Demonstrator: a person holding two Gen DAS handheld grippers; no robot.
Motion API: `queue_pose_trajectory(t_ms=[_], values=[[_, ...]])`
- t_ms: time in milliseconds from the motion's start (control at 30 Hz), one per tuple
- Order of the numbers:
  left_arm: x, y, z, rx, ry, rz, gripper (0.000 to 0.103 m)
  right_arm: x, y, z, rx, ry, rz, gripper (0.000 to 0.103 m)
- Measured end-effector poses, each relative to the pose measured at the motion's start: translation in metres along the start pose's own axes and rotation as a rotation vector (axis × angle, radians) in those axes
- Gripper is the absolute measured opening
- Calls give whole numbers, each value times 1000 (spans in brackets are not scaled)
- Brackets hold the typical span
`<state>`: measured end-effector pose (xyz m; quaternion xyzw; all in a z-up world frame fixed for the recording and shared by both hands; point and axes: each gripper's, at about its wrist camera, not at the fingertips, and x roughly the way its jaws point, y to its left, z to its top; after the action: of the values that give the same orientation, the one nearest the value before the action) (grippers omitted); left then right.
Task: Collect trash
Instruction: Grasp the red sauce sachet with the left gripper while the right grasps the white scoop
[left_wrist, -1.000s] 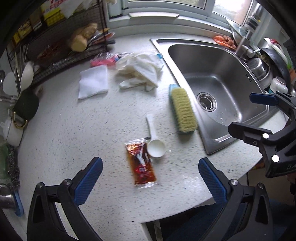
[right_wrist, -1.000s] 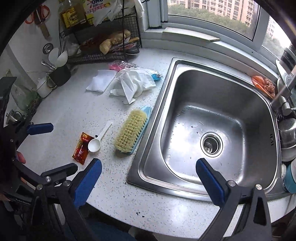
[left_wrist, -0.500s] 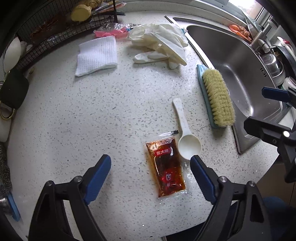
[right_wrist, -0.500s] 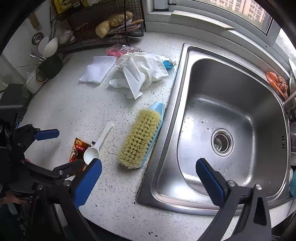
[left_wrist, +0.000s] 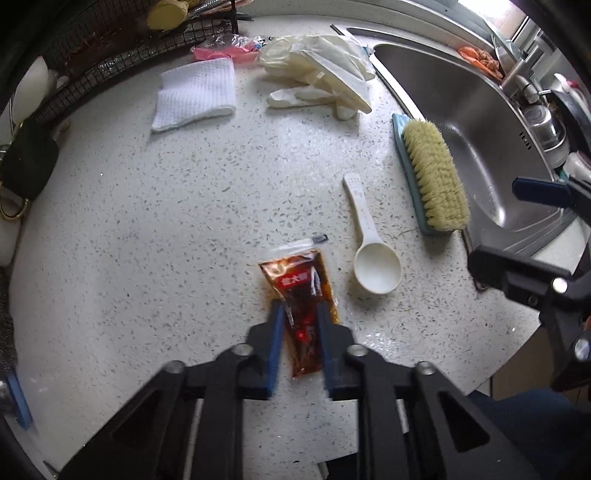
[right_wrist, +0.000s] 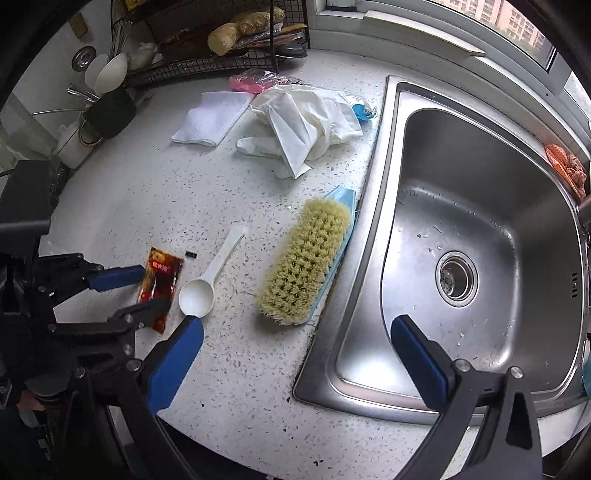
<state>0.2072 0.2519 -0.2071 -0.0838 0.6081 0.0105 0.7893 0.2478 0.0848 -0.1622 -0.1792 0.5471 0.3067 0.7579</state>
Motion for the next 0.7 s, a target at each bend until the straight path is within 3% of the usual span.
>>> queue_pose_trajectory(t_ms=[100,267,367,500,700], values=[[-3,8,-1,-51,-18,-39,6,0,7,-1,-11,1,12,102],[-16,28,-5,-79,-35,-28,3,-3,24,8,-35,-3,30,101],[-26,40,-4,-85,-44,-10,3,-1,32,17,-32,5,44,93],[-28,55,-2,-93,-47,-14,3,12,47,32,-51,19,62,92],[-25,74,4,-122,-50,-26,3,42,67,50,-55,98,121,75]])
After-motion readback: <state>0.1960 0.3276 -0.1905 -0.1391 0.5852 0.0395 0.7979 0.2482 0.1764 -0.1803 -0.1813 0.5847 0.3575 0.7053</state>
